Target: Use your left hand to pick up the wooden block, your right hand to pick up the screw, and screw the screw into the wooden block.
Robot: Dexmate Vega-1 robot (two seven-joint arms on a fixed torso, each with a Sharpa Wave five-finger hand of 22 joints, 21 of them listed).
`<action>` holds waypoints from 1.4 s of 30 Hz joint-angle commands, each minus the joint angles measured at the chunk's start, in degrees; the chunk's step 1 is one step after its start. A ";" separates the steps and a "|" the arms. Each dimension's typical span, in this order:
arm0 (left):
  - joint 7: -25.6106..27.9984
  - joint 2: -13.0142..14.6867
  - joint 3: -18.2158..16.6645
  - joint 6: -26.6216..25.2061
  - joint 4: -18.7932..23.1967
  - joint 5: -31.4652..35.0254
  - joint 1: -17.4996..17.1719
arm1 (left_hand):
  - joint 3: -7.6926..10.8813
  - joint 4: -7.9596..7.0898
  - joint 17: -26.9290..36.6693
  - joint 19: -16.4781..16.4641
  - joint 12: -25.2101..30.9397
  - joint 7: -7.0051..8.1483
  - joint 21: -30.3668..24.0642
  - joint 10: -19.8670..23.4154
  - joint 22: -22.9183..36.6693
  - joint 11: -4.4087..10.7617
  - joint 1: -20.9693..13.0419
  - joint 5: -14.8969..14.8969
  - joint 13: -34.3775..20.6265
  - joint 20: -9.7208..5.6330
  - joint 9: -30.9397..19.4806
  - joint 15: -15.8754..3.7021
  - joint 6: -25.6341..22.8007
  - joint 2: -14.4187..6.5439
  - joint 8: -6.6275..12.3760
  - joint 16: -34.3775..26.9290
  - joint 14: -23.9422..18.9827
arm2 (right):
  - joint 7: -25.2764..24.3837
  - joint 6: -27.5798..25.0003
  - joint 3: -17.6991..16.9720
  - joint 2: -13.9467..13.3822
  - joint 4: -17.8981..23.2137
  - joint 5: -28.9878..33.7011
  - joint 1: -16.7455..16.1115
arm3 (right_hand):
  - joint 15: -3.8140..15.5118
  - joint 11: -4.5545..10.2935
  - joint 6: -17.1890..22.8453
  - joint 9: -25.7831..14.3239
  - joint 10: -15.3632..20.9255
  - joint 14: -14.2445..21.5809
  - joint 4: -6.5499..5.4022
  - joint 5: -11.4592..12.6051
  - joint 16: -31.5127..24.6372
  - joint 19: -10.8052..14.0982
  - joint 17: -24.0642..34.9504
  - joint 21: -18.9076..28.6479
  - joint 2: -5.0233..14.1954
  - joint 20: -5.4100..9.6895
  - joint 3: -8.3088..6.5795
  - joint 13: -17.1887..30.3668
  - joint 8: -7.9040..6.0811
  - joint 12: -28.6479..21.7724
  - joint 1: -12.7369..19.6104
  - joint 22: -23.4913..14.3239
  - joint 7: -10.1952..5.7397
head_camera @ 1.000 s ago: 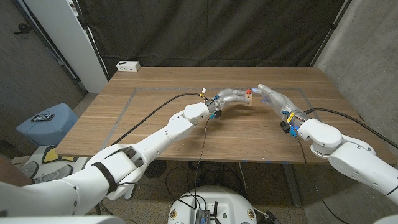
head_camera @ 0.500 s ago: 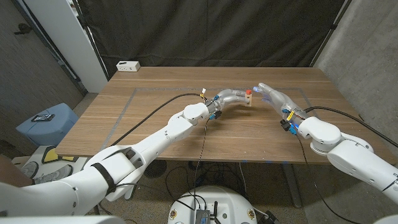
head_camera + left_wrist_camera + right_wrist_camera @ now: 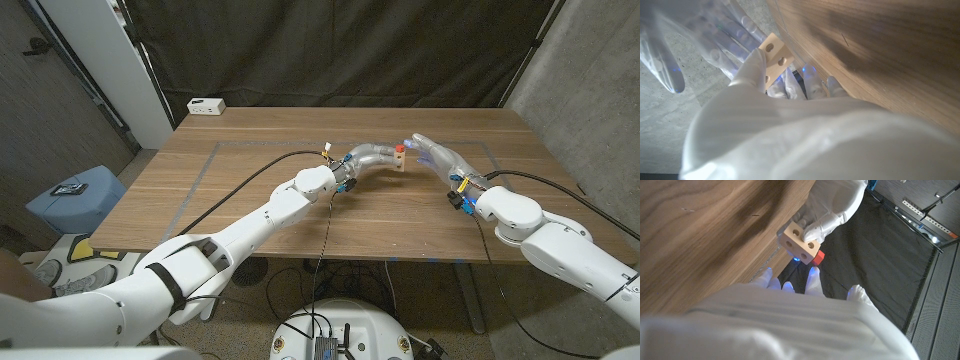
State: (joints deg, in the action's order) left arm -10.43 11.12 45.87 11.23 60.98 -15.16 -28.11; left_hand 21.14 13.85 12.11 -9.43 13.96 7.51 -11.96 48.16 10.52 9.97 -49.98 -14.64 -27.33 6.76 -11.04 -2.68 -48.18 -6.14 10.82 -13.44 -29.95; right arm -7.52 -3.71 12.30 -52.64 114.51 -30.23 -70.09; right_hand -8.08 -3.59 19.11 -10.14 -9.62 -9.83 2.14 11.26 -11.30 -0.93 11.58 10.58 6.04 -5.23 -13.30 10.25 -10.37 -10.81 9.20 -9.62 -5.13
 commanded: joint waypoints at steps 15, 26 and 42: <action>-0.24 -0.38 -0.10 0.43 -1.20 -0.19 0.45 | 4.71 -4.69 0.27 -0.38 0.83 -1.71 -0.12 0.54 0.09 0.00 0.39 -0.33 -1.26 -0.11 -0.12 -1.50 -2.20 -1.28 0.57 -0.39 -0.39 | 1.11 0.09 2.08 0.29 -1.45 -0.92 2.07 | -0.32 -0.36 0.07 -0.07 -1.73 -4.15 -0.25 0.30 -0.31 -0.33 0.19 0.21 -0.01 -0.45 -0.35 0.23 0.02 -0.10 -0.39 -0.10 0.12; -0.58 -0.71 -0.12 0.76 -2.16 -0.29 0.89 | 4.73 -4.69 0.26 -0.41 0.84 -1.60 -0.13 0.59 0.09 -0.12 0.39 -0.34 -1.24 -0.16 -0.11 -1.46 -2.07 -1.29 0.52 -0.39 -0.43 | 0.72 -0.20 2.08 -0.12 -0.95 -1.11 1.80 | -0.36 -0.39 0.14 -0.07 -1.71 -4.12 -0.24 0.31 -0.32 -0.34 0.18 0.22 0.00 -0.42 -0.39 0.23 -0.04 -0.12 -0.42 -0.10 0.09; -1.05 -1.10 -0.26 1.15 -3.42 -0.63 1.25 | 4.71 -4.69 0.26 -0.43 0.84 -1.69 -0.13 0.57 0.09 -0.12 0.41 -0.34 -1.25 -0.11 -0.11 -1.44 -2.18 -1.28 0.56 -0.38 -0.40 | -0.29 -1.39 1.96 -0.64 0.58 -1.15 1.38 | -0.34 -0.44 0.38 -0.07 -1.65 -4.10 -0.19 0.33 -0.32 -0.33 0.16 0.24 0.02 -0.38 -0.48 0.23 -0.16 -0.16 -0.42 -0.10 0.08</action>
State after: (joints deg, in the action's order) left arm -11.16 10.31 45.72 12.14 58.43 -15.52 -27.11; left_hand 21.14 13.85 12.11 -9.43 13.96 7.51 -11.96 48.16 10.51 9.73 -49.98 -14.64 -27.33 6.76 -11.05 -2.68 -48.18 -6.14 10.82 -13.44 -29.96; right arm -7.26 -4.43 14.27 -52.98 114.25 -31.34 -68.52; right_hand -8.08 -3.58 19.12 -10.10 -9.62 -9.83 1.93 11.26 -11.30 -0.93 11.58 10.58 6.05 -5.23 -13.50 10.25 -10.36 -10.82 9.21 -9.62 -5.13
